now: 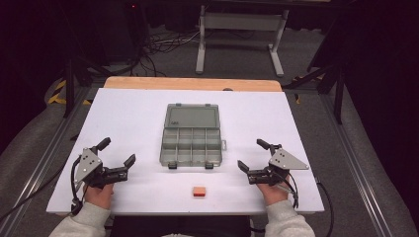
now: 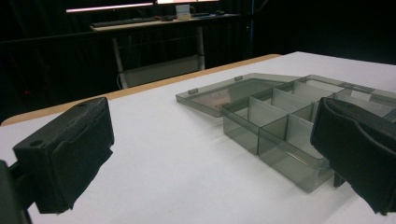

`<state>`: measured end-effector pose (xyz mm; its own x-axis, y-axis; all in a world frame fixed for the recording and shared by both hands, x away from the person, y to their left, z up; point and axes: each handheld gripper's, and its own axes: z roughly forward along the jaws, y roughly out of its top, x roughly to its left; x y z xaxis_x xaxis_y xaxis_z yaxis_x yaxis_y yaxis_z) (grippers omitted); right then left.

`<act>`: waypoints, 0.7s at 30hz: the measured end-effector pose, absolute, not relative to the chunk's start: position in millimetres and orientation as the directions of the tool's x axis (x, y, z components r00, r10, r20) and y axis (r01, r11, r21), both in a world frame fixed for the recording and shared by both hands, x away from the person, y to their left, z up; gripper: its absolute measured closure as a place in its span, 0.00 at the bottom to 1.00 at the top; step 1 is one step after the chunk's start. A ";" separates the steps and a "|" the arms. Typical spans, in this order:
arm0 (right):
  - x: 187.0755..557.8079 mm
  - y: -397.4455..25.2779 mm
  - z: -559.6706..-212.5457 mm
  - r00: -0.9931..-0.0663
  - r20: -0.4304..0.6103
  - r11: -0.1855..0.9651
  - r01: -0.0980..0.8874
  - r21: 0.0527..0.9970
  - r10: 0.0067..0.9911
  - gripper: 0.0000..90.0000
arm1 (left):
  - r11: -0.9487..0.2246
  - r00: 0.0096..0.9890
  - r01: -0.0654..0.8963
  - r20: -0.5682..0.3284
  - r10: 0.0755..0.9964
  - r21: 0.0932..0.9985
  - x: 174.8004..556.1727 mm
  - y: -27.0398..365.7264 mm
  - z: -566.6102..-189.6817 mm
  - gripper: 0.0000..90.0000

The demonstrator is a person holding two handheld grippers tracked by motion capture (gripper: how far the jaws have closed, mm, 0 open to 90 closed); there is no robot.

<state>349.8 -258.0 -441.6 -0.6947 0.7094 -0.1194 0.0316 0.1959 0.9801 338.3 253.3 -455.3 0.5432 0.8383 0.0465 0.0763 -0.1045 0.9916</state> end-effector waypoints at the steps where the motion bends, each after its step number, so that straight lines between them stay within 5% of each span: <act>1: 349.8 -258.4 -441.5 -0.695 -0.114 0.190 0.034 0.981 0.710 0.02 | -0.104 0.543 0.076 0.046 0.838 0.992 338.3 253.3 -455.3 0.00; 21: 350.2 -258.9 -441.8 -0.704 -0.095 0.175 0.041 0.984 0.704 0.03 | -0.092 0.545 0.079 0.034 0.838 0.993 338.4 254.2 -455.4 0.00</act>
<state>350.2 -258.9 -441.8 -0.7038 0.7039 -0.0954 0.0414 0.1747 0.9837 338.4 254.2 -455.4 0.5453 0.8375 0.0343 0.0786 -0.0919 0.9927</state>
